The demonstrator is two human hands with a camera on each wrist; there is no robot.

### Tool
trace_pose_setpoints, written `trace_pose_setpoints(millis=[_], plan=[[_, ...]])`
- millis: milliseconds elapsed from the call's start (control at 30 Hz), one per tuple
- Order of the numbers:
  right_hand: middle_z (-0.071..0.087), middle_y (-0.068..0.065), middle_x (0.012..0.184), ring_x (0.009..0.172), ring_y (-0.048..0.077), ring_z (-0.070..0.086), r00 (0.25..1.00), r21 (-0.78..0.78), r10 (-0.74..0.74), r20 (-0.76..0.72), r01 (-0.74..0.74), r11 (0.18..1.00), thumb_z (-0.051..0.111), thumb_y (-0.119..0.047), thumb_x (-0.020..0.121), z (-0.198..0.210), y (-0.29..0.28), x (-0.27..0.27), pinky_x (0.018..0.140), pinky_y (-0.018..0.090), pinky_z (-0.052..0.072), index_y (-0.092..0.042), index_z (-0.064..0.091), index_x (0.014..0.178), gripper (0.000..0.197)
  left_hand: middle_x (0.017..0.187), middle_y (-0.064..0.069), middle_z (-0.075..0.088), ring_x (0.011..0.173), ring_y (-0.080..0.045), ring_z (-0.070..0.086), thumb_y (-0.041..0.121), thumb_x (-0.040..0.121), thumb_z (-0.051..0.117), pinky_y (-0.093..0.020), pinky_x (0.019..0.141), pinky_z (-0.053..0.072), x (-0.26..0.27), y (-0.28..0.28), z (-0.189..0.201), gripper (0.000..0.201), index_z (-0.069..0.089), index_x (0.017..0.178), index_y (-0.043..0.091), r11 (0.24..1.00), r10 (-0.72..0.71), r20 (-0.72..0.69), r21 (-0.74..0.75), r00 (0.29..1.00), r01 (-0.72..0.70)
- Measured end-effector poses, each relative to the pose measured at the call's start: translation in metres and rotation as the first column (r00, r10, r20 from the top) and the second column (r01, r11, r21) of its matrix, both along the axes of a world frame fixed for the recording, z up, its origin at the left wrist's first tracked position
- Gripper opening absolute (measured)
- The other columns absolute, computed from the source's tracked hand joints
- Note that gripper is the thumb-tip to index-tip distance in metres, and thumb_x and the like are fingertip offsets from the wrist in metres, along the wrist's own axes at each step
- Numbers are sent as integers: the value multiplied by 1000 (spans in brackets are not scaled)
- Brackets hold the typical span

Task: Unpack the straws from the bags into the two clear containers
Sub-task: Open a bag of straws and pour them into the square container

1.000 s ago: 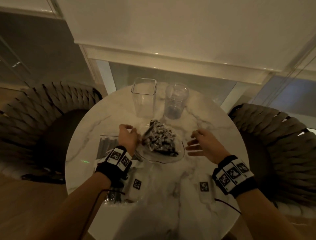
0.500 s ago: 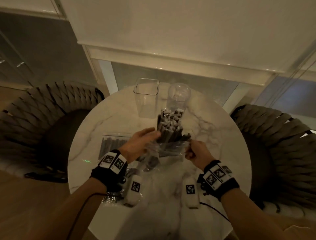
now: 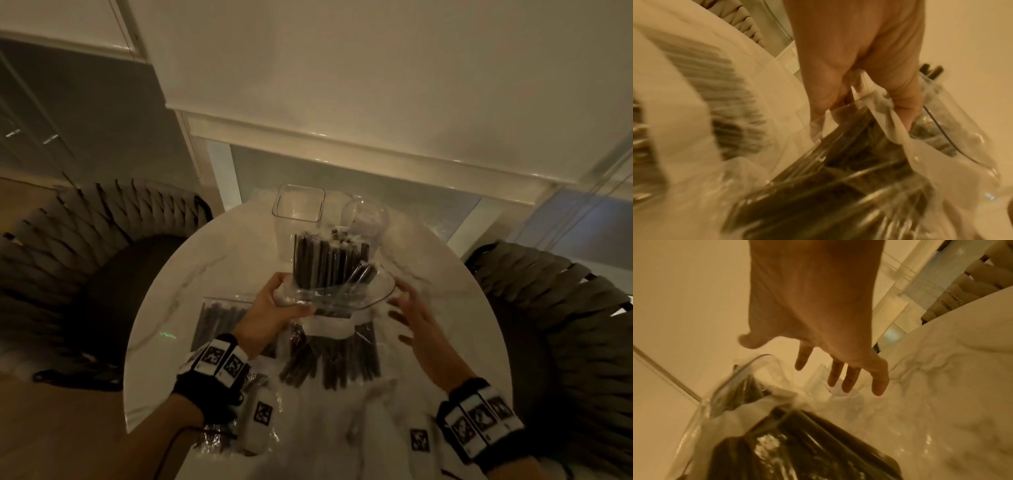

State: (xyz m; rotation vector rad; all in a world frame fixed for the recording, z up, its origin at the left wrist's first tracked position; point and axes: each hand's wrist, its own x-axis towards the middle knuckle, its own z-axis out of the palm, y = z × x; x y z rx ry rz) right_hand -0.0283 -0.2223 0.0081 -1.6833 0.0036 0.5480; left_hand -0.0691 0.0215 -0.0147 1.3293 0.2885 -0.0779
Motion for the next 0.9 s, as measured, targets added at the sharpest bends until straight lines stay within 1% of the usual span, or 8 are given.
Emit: trace_pose_setpoints(millis=[167, 300, 400, 500, 600, 700, 767, 900], plan=[[66, 1, 111, 96, 14, 68, 992, 219, 128, 7, -126, 968, 76, -27, 74, 21, 42, 9, 74, 23, 56, -23, 49, 118, 51, 114, -12, 66, 100, -25, 67, 14, 84, 63, -36, 75, 58, 21, -3, 57, 38, 52, 120, 7, 994, -97, 25, -39, 995, 98], [74, 7, 85, 76, 22, 71, 999, 336, 21, 30, -29, 941, 64, -16, 83, 55, 61, 35, 63, 26, 57, -7, 59, 112, 30, 120, -14, 64, 98, -21, 70, 45, 96, 36, -32, 72, 59, 39, 34, 85, 43, 48, 131, 23, 970, 37, 4, -239, 999, -35], [70, 10, 99, 80, 21, 72, 999, 335, 15, 32, -25, 942, 72, -24, 72, 70, 63, 61, 65, 28, 58, -12, 51, 122, 56, 138, -11, 49, 113, -23, 62, 14, 96, 47, -39, 86, 57, 43, 62, 92, 54, 31, 140, 41, 990, 110, 197, 66, 974, -125], [58, 4, 120, 99, 20, 67, 997, 200, 52, 63, -64, 978, 81, -32, 59, 80, 71, 82, 83, 39, 57, -31, 22, 138, 98, 150, -2, 13, 131, -22, 33, 24, 78, 71, -50, 104, 41, 54, 68, 89, 84, 19, 141, 42, 522, -193, 418, 810, 888, -268], [50, -6, 122, 106, 11, 63, 961, 74, 170, 217, -190, 979, 79, -40, 67, 90, 89, 106, 87, 31, 55, -35, 6, 140, 103, 148, -2, 12, 129, -31, 22, 56, 73, 60, -47, 104, 27, 70, 61, 97, 80, 24, 141, 35, 171, -423, 410, 912, 808, -373], [57, 4, 115, 82, -12, 65, 961, 265, 206, 182, -250, 931, 54, -53, 85, 117, 102, 126, 71, 9, 50, -10, 27, 139, 74, 145, -1, 32, 126, -20, 25, 63, 81, 45, -35, 104, 23, 98, 67, 112, 65, 35, 139, 34, 232, -457, 413, 910, 787, -343], [67, 13, 113, 88, -2, 67, 928, 357, 352, 120, -372, 857, 57, -57, 80, 127, 101, 152, 76, 16, 53, -1, 41, 134, 79, 138, 4, 43, 123, -8, 31, 66, 81, 41, -27, 101, 25, 120, 81, 113, 66, 43, 136, 29, 288, -452, 351, 928, 820, -238], [72, 4, 102, 94, 20, 67, 807, 144, 578, 122, -590, 794, 67, -14, 84, 124, 79, 186, 82, 34, 59, -8, 53, 126, 44, 111, 15, 64, 100, 13, 59, 39, 84, 64, -9, 87, 47, 139, 95, 128, 30, 64, 113, 32, 777, -254, 274, 629, 927, 27]])
